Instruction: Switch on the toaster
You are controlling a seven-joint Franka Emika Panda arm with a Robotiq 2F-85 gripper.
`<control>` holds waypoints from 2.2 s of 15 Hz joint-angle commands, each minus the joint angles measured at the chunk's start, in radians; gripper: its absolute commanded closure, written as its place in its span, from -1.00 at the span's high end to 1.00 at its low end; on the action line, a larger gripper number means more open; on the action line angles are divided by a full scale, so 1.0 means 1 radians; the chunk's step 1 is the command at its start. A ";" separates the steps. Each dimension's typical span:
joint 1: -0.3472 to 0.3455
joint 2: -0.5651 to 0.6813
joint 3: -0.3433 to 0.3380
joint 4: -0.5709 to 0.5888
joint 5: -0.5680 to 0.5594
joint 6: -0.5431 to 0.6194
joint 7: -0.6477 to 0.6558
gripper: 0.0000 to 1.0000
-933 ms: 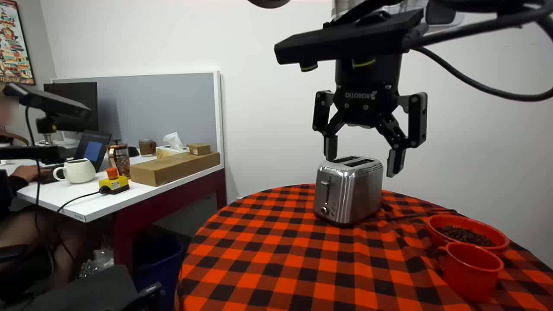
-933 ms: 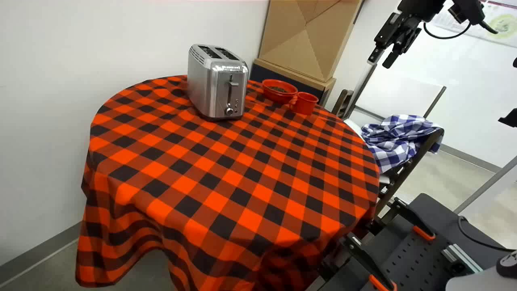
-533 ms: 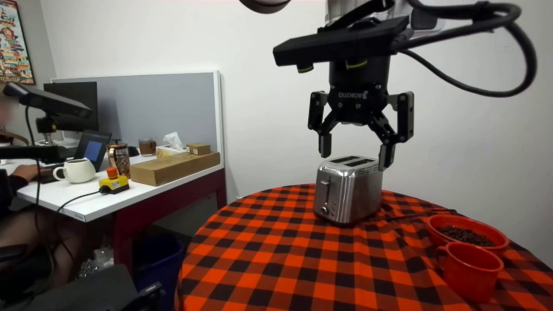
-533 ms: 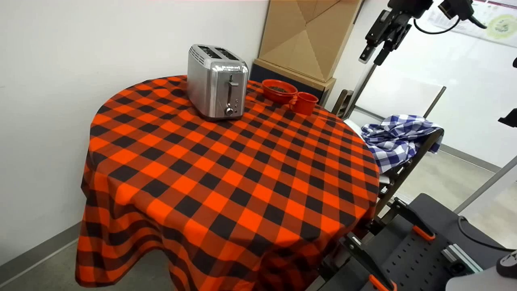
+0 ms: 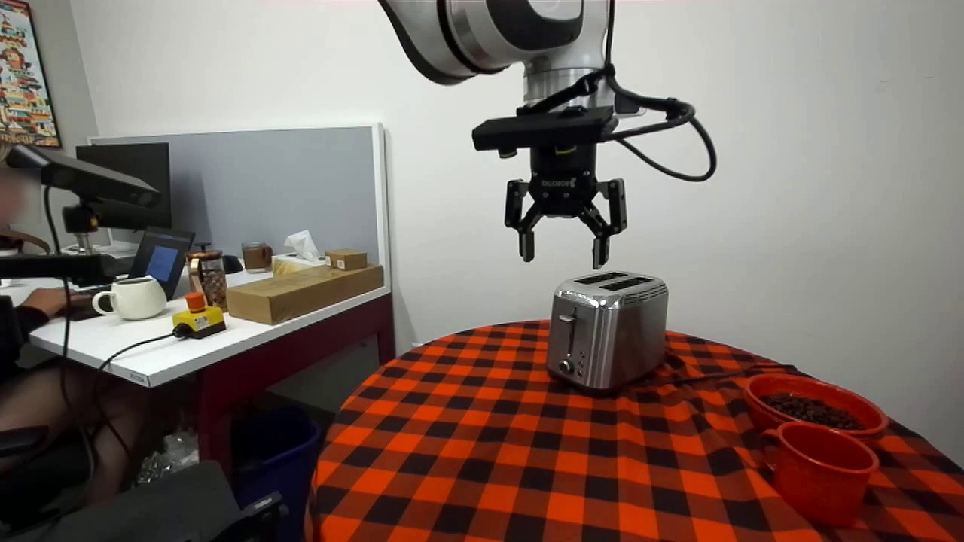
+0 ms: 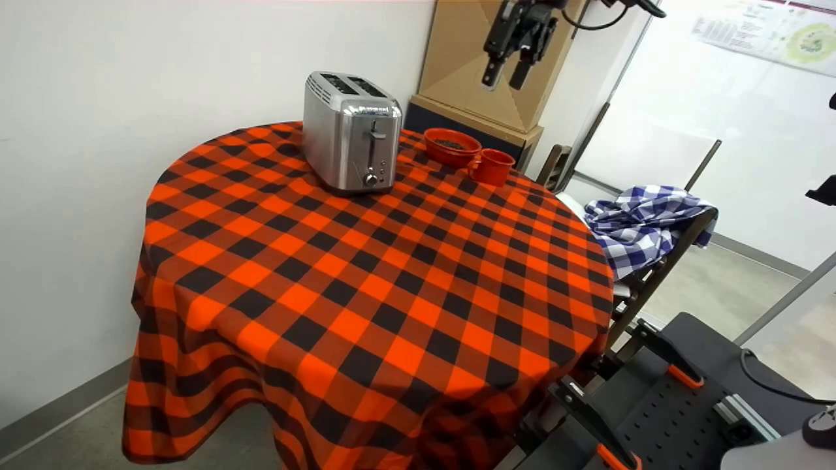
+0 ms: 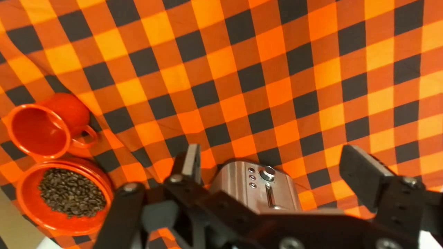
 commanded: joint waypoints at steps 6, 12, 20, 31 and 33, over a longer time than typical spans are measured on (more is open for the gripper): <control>0.018 0.358 0.077 0.307 -0.007 -0.017 0.145 0.39; 0.043 0.488 0.093 0.400 -0.014 0.050 0.209 -0.53; 0.106 0.512 0.047 0.373 -0.144 0.325 0.311 -1.00; 0.178 0.551 -0.056 0.276 -0.295 0.596 0.380 -1.00; 0.163 0.568 -0.039 0.273 -0.270 0.622 0.352 -1.00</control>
